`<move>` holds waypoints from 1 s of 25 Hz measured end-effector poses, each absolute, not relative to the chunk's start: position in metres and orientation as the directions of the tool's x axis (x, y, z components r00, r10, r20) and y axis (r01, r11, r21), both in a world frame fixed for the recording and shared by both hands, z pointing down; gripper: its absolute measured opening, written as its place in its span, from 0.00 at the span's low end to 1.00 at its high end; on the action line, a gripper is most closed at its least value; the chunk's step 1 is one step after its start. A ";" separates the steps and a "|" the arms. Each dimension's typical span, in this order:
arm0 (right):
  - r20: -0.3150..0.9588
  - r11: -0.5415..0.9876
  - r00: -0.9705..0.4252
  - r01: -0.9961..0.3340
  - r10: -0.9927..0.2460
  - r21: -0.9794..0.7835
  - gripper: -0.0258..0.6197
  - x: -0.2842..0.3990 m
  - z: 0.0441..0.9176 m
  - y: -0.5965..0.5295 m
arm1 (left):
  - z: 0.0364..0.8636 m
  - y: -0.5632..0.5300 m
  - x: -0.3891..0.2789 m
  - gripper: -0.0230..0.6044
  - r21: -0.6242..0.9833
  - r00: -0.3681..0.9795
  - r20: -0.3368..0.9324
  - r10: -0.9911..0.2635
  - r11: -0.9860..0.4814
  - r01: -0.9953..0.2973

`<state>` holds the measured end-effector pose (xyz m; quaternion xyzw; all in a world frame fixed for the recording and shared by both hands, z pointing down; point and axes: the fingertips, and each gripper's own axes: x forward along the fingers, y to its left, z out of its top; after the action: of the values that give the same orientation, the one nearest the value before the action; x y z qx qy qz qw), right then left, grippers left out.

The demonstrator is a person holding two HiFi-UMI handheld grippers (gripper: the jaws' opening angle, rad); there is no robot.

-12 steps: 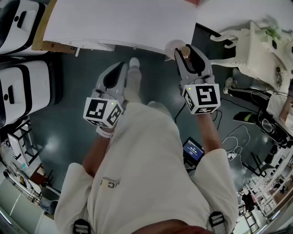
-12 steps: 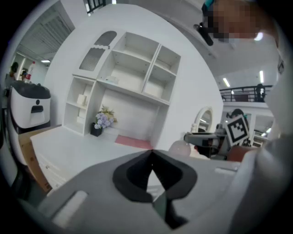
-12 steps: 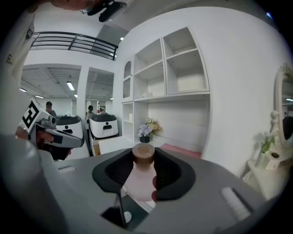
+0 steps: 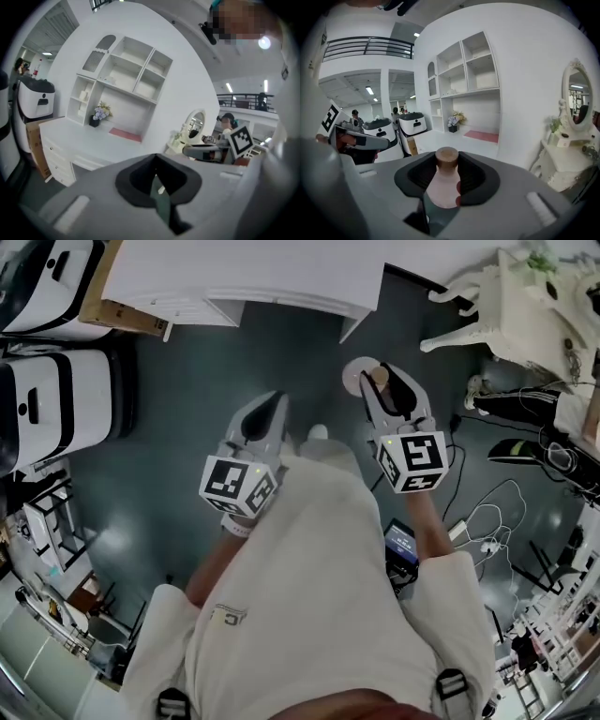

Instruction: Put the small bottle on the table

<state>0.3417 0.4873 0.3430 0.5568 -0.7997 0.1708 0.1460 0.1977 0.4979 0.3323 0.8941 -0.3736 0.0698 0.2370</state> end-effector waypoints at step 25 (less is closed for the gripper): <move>0.381 0.445 -0.471 -0.881 -0.795 -0.159 0.26 0.247 0.360 0.395 | 0.342 0.400 0.089 0.04 0.369 0.567 0.267 -0.780 -0.460 -0.807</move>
<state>0.2474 0.3952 0.3601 0.4985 -0.8407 0.1696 0.1262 0.0890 0.4004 0.3418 0.8540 -0.4646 0.0298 0.2323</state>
